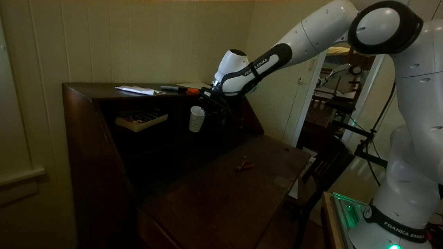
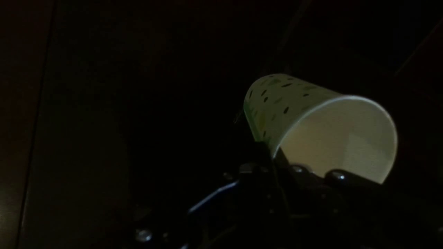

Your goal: Put the paper cup in the middle compartment

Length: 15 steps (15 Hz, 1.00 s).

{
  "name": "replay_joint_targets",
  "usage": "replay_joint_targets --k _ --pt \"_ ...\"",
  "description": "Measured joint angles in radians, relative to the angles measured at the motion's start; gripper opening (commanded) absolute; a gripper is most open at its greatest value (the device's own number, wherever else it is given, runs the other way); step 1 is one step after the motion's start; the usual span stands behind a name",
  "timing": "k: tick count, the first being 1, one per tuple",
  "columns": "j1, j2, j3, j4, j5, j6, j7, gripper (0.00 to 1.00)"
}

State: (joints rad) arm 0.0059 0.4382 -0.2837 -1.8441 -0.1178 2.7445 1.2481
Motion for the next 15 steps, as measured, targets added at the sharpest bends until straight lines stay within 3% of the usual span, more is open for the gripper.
replay_joint_targets --k 15 --pt "-0.033 0.243 -0.009 0.214 0.158 0.133 0.002 0.01"
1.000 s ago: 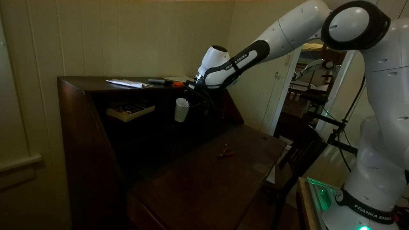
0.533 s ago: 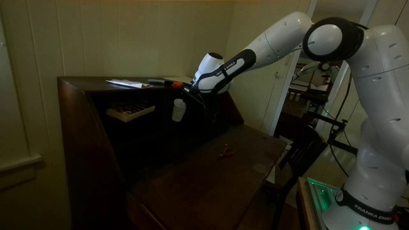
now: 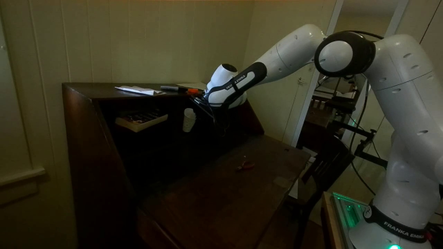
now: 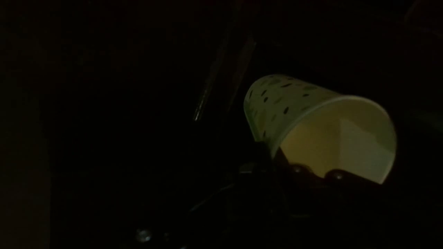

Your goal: Put the paper cup in the middle compartment

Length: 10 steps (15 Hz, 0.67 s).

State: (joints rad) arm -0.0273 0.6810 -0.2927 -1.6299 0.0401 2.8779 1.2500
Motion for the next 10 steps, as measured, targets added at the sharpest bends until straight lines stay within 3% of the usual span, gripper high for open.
replay_joint_targets --k 10 --pt "0.0 0.102 -0.032 0.094 0.028 0.027 0.0 0.01"
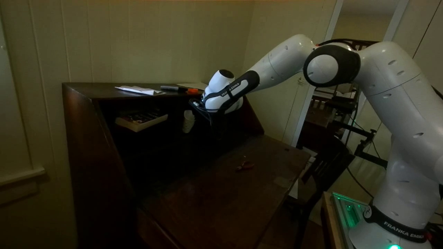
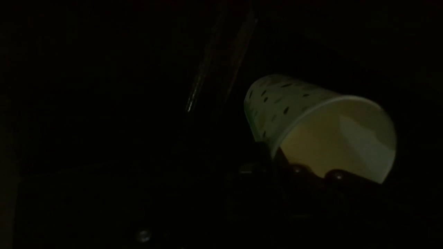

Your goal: Put the paper cup in the middle compartment

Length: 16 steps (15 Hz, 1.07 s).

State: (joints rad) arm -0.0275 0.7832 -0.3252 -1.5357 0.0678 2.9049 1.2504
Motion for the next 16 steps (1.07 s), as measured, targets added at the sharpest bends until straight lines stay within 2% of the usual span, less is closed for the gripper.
replay_joint_targets --k 1,2,3,6,13,16 --pt "0.0 0.005 -0.001 0.004 0.004 0.0 0.0 0.01" --pt "0.0 0.009 -0.002 0.008 0.008 0.0 0.0 0.29" --pt "0.0 0.012 -0.002 0.011 0.01 0.0 0.0 0.3" --pt "-0.002 0.019 -0.003 0.022 0.02 0.0 0.0 0.5" --pt "-0.005 0.02 0.001 0.041 0.031 0.002 -0.001 1.0" --pt "-0.011 0.023 0.017 0.046 0.039 0.006 -0.007 1.0"
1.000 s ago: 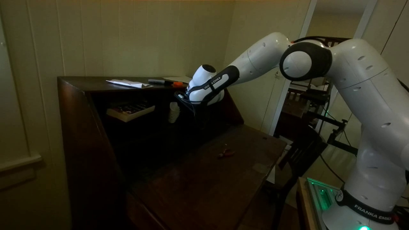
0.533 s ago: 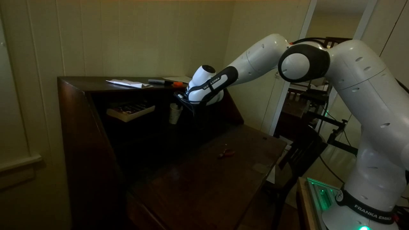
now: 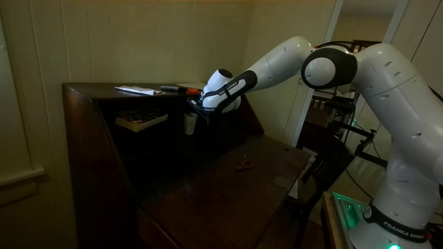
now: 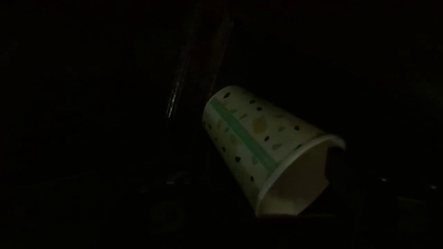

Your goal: Put the paper cup in the middle compartment

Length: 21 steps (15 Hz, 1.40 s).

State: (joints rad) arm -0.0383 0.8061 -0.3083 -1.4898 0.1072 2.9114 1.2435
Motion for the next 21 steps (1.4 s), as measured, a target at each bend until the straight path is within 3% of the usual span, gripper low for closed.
replay_joint_targets --k 5,9,12,14,18,21 --pt "0.0 0.001 0.004 -0.006 0.004 0.015 -0.004 1.0" --pt "-0.012 -0.001 0.021 -0.029 0.008 0.092 -0.061 1.0" --pt "-0.107 -0.001 0.15 -0.055 0.046 0.231 -0.197 1.0" --pt "-0.202 -0.002 0.276 -0.079 0.059 0.335 -0.291 1.0" --pt "-0.435 -0.002 0.557 -0.148 -0.018 0.467 -0.393 1.0" --pt "-0.557 -0.011 0.684 -0.207 -0.081 0.516 -0.417 1.0"
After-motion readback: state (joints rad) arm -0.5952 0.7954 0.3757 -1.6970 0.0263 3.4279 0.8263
